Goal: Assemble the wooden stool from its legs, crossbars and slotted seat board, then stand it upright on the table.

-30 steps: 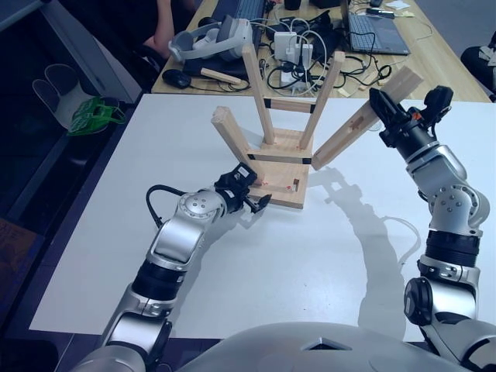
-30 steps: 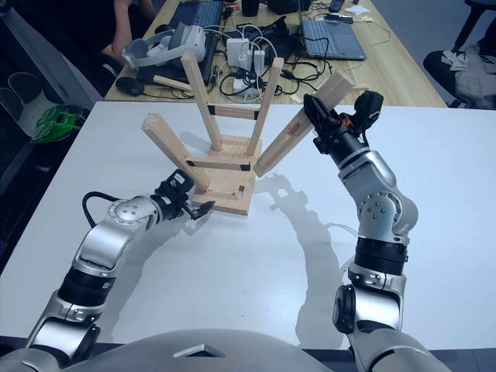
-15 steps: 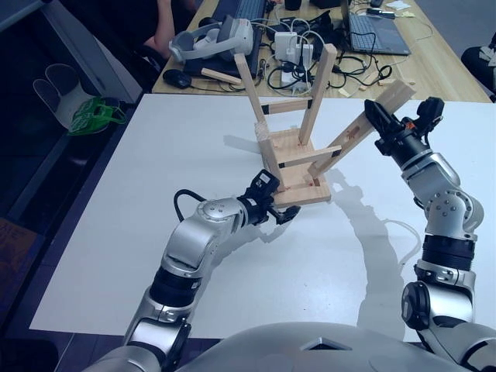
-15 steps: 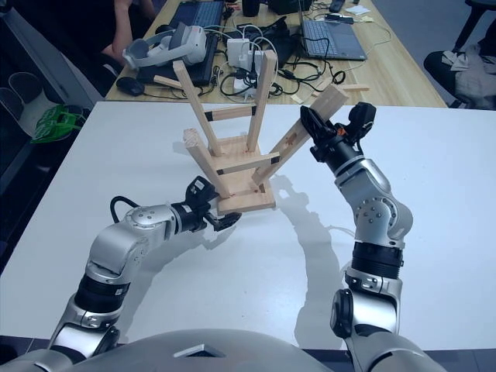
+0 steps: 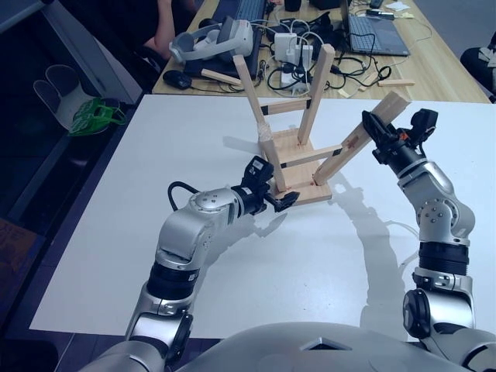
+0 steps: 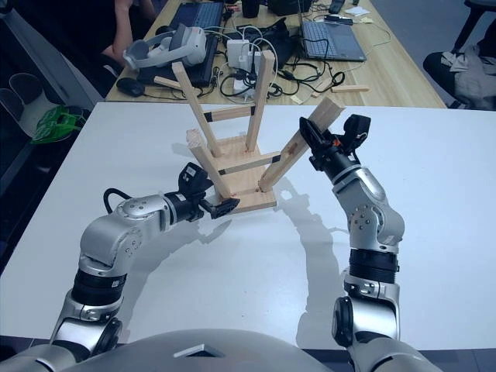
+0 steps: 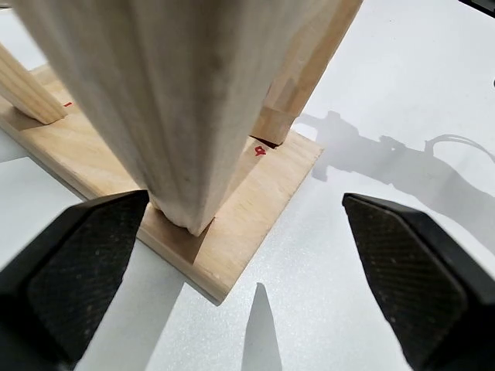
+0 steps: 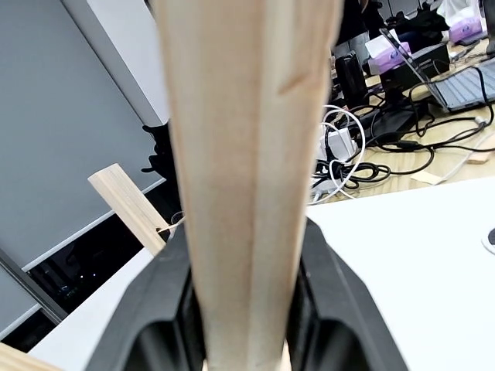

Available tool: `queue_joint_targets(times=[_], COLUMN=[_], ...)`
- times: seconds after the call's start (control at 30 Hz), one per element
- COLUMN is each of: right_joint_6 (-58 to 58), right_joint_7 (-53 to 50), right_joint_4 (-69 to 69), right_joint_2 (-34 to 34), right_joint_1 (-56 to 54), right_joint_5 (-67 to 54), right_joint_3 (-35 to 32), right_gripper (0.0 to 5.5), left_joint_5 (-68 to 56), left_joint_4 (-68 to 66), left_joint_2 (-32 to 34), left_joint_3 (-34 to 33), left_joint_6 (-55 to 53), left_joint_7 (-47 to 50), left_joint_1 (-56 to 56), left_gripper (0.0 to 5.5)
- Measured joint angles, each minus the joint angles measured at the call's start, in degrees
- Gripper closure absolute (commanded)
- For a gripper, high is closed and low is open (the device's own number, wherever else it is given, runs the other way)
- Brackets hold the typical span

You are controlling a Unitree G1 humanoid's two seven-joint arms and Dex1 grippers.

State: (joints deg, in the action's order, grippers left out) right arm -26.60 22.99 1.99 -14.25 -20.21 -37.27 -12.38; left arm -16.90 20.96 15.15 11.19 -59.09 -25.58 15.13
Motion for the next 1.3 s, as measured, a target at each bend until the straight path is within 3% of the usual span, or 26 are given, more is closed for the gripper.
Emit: queue_joint_targets(times=[0.4,0.77,1.03,1.3], right_joint_6=[-2.16,-4.99,0.18,3.16], right_joint_7=[5.81,11.49,12.54,8.00], right_joint_4=[6.58,12.35,11.06,13.95], right_joint_2=[-6.72,-7.46,-7.20,-9.09], right_joint_1=[-5.75,-9.53,-7.09,-8.21], right_joint_5=[4.85,4.50,7.22,18.62], right_joint_3=[5.33,4.44,6.64,15.09], right_gripper=[4.49,4.49,4.49,3.09], left_joint_5=[-0.74,-1.70,-1.74,-1.72], left_joint_4=[-1.49,-1.98,-2.61,-2.78], left_joint_2=[-1.13,-1.77,-1.48,-1.71], left_joint_3=[-0.99,-0.45,-0.42,-0.51], left_joint_6=[4.78,6.89,7.40,7.62], left_joint_7=[0.04,-0.19,-0.57,0.14], left_joint_1=[0.68,1.11,1.52,1.66], left_gripper=[0.85,0.85,0.85,0.85])
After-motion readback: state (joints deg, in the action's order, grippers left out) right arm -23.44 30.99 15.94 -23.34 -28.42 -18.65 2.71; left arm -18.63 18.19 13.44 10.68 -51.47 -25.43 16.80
